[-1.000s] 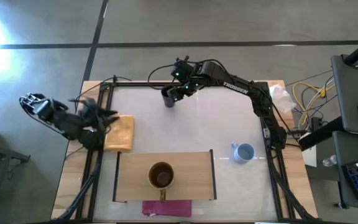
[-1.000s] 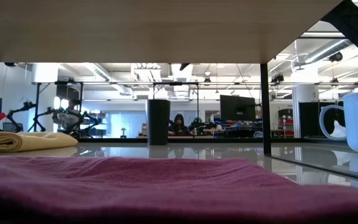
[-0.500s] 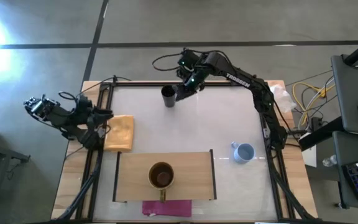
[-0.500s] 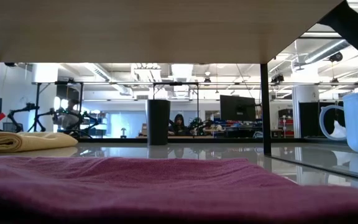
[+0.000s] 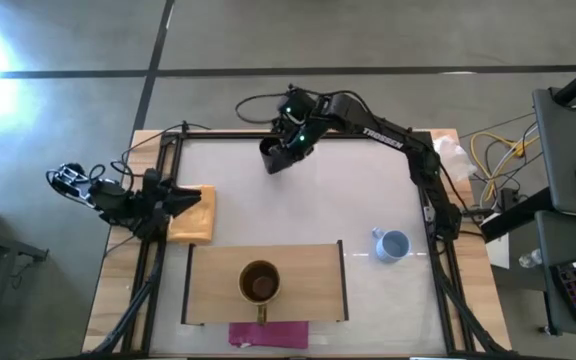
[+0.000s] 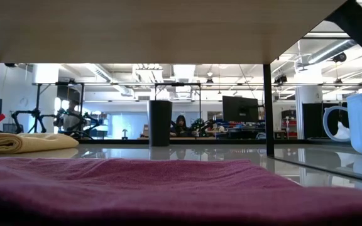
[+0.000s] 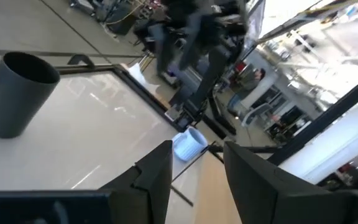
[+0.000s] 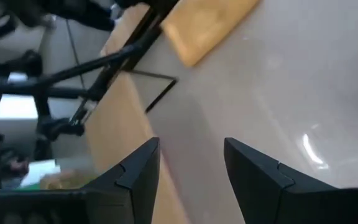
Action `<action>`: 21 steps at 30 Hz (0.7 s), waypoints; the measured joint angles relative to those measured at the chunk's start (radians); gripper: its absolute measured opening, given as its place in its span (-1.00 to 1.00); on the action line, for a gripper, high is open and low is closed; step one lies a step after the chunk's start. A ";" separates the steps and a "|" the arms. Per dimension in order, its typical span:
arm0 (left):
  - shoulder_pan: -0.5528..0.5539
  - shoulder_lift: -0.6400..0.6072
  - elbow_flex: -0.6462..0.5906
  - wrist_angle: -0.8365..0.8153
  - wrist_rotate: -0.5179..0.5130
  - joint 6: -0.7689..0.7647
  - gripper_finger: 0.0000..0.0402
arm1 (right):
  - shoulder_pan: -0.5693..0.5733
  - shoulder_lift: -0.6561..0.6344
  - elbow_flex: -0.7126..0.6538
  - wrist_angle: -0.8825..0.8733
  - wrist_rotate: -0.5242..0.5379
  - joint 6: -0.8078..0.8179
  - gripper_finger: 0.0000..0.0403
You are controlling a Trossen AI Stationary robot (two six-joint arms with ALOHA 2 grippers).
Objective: Stack small to large cups/mugs on shelf
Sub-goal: Put the black cup on the shelf
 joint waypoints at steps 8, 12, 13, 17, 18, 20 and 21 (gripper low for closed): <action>0.000 -0.032 -0.011 0.043 -0.035 0.000 -0.35 | -0.184 0.005 0.000 -0.190 0.123 -0.053 -0.14; 0.000 -0.039 -0.011 0.042 -0.056 0.000 -0.35 | -0.254 -0.002 0.000 -0.294 0.235 -0.128 -0.14; 0.000 -0.040 -0.011 0.042 -0.057 0.001 -0.35 | -0.273 -0.004 0.000 -0.303 0.231 -0.131 -0.14; 0.000 -0.043 -0.011 0.041 -0.060 0.001 -0.35 | -0.297 0.013 0.000 -0.267 0.181 -0.122 -0.14; 0.001 -0.043 -0.011 0.042 -0.061 0.001 -0.35 | -0.290 0.019 0.000 -0.246 0.170 -0.119 -0.14; 0.000 -0.044 -0.011 0.041 -0.061 0.001 -0.35 | -0.276 0.032 -0.001 -0.203 0.118 -0.108 -0.15; 0.000 -0.045 -0.011 0.042 -0.062 0.000 -0.35 | -0.271 0.040 -0.002 -0.179 0.062 -0.105 -0.15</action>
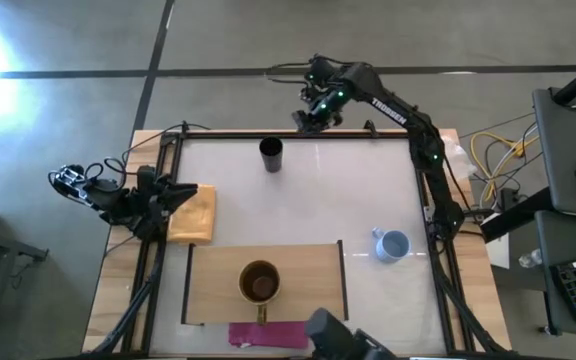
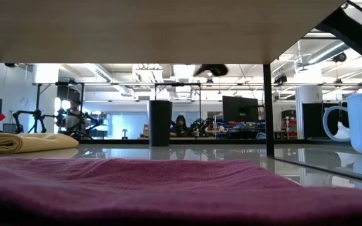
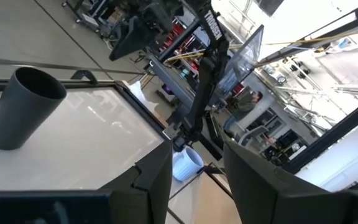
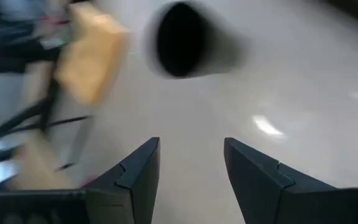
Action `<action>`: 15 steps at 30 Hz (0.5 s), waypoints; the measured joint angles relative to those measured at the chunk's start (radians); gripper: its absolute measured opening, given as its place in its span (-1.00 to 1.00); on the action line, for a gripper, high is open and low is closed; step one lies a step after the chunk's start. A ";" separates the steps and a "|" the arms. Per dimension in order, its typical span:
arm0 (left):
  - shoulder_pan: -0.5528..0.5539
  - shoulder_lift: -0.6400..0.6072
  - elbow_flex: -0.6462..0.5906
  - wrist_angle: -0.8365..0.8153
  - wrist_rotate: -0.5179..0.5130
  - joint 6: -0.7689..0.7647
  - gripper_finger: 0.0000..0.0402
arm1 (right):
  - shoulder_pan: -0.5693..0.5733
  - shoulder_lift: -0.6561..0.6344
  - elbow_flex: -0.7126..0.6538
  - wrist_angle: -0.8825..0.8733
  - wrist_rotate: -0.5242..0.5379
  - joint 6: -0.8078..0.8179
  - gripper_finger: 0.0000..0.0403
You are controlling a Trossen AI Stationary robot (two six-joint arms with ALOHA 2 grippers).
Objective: Stack small to large cups/mugs on shelf
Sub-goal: Put the black cup on the shelf
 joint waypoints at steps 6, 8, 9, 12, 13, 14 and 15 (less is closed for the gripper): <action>0.000 -0.001 0.000 0.008 -0.002 -0.001 -0.35 | -0.006 0.054 -0.001 0.274 -0.433 0.130 -0.15; 0.000 0.000 0.000 0.008 -0.002 -0.004 -0.35 | -0.002 0.060 -0.001 0.435 -0.549 0.223 -0.15; 0.000 0.001 0.000 0.009 -0.002 -0.012 -0.35 | 0.003 0.057 0.000 0.531 -0.584 0.280 -0.15; 0.000 0.009 0.000 0.010 -0.012 -0.027 -0.35 | 0.033 0.022 0.000 0.887 -0.603 0.472 -0.15; 0.000 0.012 0.000 0.009 -0.012 -0.027 -0.35 | 0.041 0.011 0.002 1.032 -0.606 0.539 -0.15; 0.000 0.016 0.000 0.011 -0.013 -0.027 -0.35 | 0.047 -0.002 0.002 1.172 -0.602 0.613 -0.15; 0.000 0.019 0.000 0.012 -0.014 -0.027 -0.35 | 0.052 -0.013 0.003 1.306 -0.584 0.683 -0.15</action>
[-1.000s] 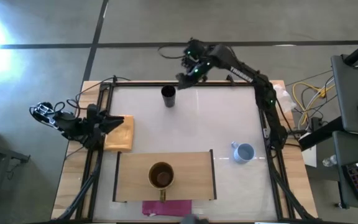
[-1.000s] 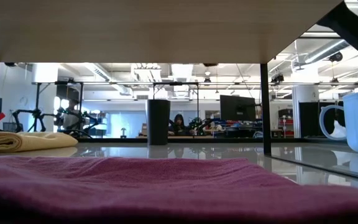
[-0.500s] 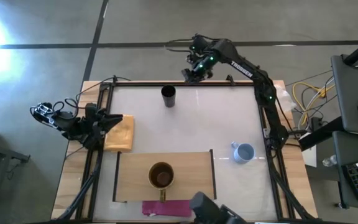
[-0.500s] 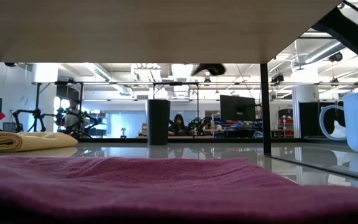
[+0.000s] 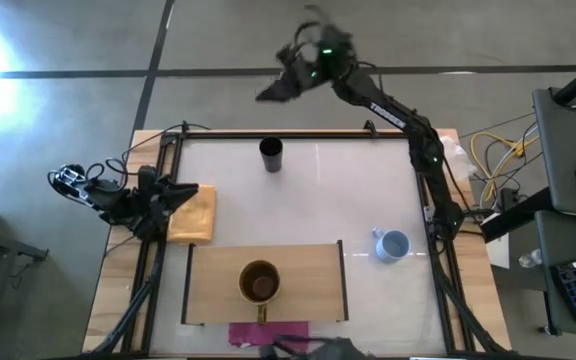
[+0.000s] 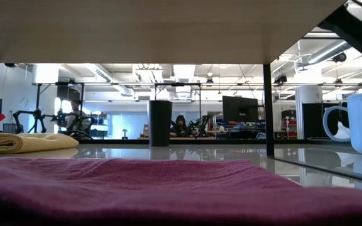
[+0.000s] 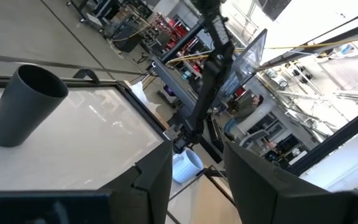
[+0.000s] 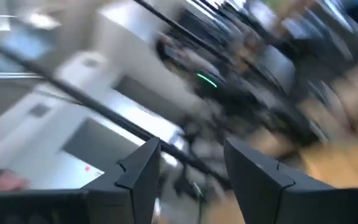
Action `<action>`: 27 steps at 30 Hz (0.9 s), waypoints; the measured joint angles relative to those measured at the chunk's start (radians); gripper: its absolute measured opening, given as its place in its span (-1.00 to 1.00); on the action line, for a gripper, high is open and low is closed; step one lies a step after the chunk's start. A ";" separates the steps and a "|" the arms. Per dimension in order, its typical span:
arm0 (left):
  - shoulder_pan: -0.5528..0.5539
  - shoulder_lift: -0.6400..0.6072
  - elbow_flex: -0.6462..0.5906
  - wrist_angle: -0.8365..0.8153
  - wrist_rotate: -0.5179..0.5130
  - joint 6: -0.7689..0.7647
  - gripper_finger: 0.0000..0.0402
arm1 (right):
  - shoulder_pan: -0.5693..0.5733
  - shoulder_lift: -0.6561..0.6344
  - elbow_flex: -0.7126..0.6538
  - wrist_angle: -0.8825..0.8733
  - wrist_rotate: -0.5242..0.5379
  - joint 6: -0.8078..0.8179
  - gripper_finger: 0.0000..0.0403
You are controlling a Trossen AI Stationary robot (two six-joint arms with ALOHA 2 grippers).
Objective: Stack small to large cups/mugs on shelf
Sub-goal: Put the black cup on the shelf
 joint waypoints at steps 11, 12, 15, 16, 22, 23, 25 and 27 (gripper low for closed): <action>0.000 0.001 0.000 -0.002 -0.006 0.001 -0.35 | -0.046 -0.095 0.000 -0.369 0.364 -0.303 -0.15; 0.000 0.000 0.000 -0.001 -0.007 0.001 -0.35 | -0.054 -0.103 0.000 -0.453 0.410 -0.359 -0.15; 0.000 0.001 0.000 -0.003 -0.006 0.001 -0.35 | -0.084 -0.116 0.000 -0.626 0.557 -0.481 -0.15; 0.000 0.001 0.000 -0.003 -0.006 0.001 -0.35 | -0.095 -0.116 0.000 -0.669 0.586 -0.494 -0.15; 0.000 0.000 0.000 -0.003 -0.007 0.002 -0.35 | -0.133 -0.084 0.000 -0.882 0.639 -0.522 -0.15; 0.000 0.000 0.000 -0.004 -0.006 0.002 -0.35 | -0.133 -0.073 0.000 -0.918 0.638 -0.535 -0.15; 0.000 -0.002 0.000 -0.004 -0.007 0.002 -0.35 | -0.124 -0.048 -0.002 -0.977 0.638 -0.575 -0.15; 0.000 -0.004 0.000 -0.004 -0.011 0.002 -0.35 | -0.104 -0.029 -0.002 -1.003 0.656 -0.604 -0.15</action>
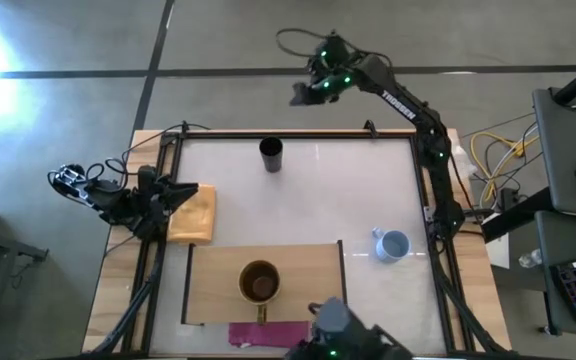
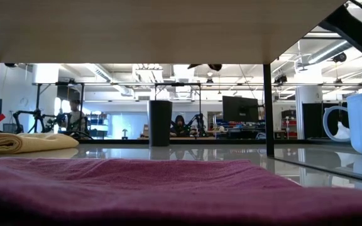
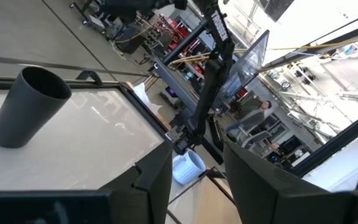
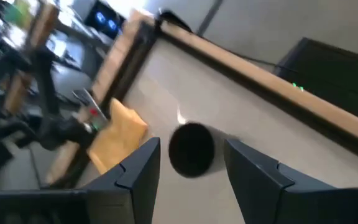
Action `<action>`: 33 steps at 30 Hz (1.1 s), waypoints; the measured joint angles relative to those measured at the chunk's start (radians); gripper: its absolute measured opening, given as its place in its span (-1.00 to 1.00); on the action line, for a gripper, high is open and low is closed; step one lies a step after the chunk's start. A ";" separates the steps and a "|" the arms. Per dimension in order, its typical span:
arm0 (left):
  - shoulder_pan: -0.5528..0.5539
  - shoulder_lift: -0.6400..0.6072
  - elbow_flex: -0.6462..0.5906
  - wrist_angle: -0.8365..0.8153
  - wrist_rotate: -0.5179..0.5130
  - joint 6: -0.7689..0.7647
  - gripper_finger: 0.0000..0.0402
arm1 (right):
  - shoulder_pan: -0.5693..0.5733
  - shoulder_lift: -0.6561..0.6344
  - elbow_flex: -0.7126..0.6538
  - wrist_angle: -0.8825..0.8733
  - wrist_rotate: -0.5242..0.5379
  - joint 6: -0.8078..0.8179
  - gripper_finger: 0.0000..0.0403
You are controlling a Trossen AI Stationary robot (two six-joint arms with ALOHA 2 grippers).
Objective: Stack small to large cups/mugs on shelf
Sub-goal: Put the black cup on the shelf
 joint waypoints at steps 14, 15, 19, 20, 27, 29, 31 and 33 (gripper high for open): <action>0.000 -0.002 -0.001 -0.012 -0.020 0.002 -0.35 | 0.115 0.068 -0.002 -0.100 0.293 -0.026 -0.15; 0.000 -0.002 -0.001 -0.013 -0.020 0.004 -0.35 | 0.124 0.082 -0.003 -0.113 0.292 -0.025 -0.15; 0.000 -0.002 -0.001 -0.013 -0.020 0.008 -0.35 | 0.151 0.133 -0.004 -0.130 0.287 -0.014 -0.15; 0.000 -0.002 -0.002 -0.015 -0.019 0.008 -0.35 | 0.156 0.141 -0.004 -0.127 0.287 -0.009 -0.15; 0.000 -0.002 -0.014 -0.014 -0.019 0.000 -0.35 | 0.173 0.179 -0.004 -0.121 0.260 0.005 -0.15; 0.000 -0.002 -0.017 -0.013 -0.018 -0.001 -0.35 | 0.178 0.186 -0.004 -0.117 0.258 0.005 -0.15; 0.000 -0.002 -0.019 -0.013 -0.019 -0.001 -0.35 | 0.183 0.192 -0.004 -0.110 0.258 0.005 -0.15; 0.000 -0.002 -0.020 -0.012 -0.018 -0.001 -0.35 | 0.187 0.198 -0.004 -0.091 0.257 0.009 -0.15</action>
